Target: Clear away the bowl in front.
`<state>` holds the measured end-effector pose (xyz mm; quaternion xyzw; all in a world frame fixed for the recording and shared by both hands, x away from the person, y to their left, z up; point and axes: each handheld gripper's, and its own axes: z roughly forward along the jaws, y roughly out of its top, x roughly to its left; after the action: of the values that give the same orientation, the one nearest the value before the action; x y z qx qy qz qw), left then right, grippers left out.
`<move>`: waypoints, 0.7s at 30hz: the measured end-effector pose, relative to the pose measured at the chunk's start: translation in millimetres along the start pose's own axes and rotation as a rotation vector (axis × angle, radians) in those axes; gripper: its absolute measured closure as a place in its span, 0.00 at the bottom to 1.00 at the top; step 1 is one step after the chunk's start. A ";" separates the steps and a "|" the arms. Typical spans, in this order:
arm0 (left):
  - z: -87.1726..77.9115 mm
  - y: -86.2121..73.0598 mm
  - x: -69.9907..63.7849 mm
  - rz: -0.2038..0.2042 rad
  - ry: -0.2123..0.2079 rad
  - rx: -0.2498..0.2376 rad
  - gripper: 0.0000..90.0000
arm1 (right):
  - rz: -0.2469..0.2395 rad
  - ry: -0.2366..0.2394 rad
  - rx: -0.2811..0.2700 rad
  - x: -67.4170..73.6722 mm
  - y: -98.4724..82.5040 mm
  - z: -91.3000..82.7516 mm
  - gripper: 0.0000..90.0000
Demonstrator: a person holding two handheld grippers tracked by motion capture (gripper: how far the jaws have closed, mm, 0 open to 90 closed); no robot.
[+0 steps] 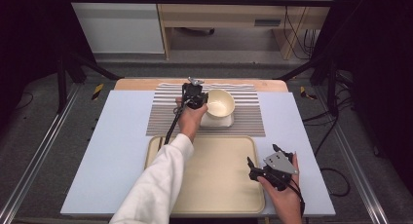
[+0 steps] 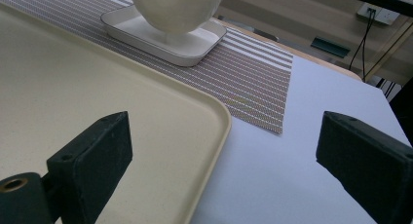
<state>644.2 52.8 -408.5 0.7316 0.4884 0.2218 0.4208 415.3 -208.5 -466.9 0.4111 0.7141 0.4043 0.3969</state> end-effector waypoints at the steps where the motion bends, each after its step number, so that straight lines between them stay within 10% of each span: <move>1: -2.4 -0.1 -0.7 -0.002 0.000 0.001 0.92 | -0.001 0.000 -0.001 -0.1 0.1 0.0 0.07; 21: -81.2 -58.2 -4.5 0.032 -0.106 0.005 0.93 | -0.002 -0.004 -0.008 0.8 2.1 -1.0 0.07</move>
<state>551.8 90.9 -412.1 0.7512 0.4543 0.1883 0.4404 414.7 -207.3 -464.8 0.4095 0.7123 0.4059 0.4002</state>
